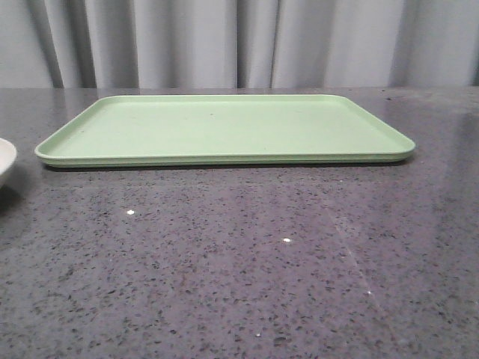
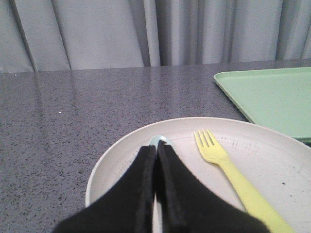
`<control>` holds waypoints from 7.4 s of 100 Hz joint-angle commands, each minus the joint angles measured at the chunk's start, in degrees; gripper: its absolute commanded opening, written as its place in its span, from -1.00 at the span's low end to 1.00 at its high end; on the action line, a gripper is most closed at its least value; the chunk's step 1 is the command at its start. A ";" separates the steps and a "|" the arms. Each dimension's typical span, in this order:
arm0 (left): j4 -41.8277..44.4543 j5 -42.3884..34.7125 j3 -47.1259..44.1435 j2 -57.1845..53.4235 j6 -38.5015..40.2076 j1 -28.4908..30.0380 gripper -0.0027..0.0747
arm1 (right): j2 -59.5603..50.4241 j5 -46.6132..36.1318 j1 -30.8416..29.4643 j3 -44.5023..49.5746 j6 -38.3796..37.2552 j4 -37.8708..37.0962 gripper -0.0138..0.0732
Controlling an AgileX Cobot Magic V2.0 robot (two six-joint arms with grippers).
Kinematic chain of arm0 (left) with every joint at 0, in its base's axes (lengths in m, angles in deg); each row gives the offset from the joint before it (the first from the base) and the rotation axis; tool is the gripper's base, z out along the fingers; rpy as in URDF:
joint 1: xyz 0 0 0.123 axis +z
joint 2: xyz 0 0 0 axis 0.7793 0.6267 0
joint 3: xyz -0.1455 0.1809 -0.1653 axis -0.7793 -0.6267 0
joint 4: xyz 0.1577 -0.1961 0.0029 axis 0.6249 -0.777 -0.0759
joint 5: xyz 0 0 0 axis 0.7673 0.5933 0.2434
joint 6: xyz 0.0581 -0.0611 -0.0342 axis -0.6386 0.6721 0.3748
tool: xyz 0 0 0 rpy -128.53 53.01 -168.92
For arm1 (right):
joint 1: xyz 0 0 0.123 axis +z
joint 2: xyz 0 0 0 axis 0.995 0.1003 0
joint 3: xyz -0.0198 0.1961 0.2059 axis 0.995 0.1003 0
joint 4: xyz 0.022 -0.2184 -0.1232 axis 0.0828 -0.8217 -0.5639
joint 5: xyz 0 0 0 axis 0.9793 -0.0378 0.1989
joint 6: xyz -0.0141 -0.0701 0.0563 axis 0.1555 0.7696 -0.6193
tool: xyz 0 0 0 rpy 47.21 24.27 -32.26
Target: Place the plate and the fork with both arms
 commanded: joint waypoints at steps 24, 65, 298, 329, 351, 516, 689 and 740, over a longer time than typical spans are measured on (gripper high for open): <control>-0.60 -5.07 -0.71 -1.80 0.10 0.04 -0.98 | -1.31 -4.01 0.05 -0.43 0.74 0.06 -0.84; -0.60 -6.96 -0.71 -1.80 0.10 0.04 -0.98 | -1.31 -5.18 0.03 -0.43 0.74 0.06 -0.84; 7.38 38.27 48.87 40.80 9.22 7.98 0.35 | 34.36 31.52 0.18 -43.90 0.60 1.60 0.52; 7.37 42.37 48.87 52.42 9.22 10.50 0.35 | 34.36 31.53 0.18 -43.90 0.60 1.60 0.52; 7.12 42.26 48.87 60.06 9.22 10.56 0.34 | 34.36 31.53 0.18 -43.90 0.60 1.60 0.52; -1.37 49.76 53.50 63.71 2.23 13.29 -0.98 | 34.36 31.47 0.18 -43.90 0.60 1.60 0.52; -27.24 33.23 85.21 102.82 4.34 -15.39 -0.98 | 34.36 31.47 0.18 -43.90 0.60 1.67 0.52; -24.55 33.93 85.21 102.32 4.34 -15.28 -0.30 | 34.36 31.37 0.18 -43.90 0.60 2.64 0.52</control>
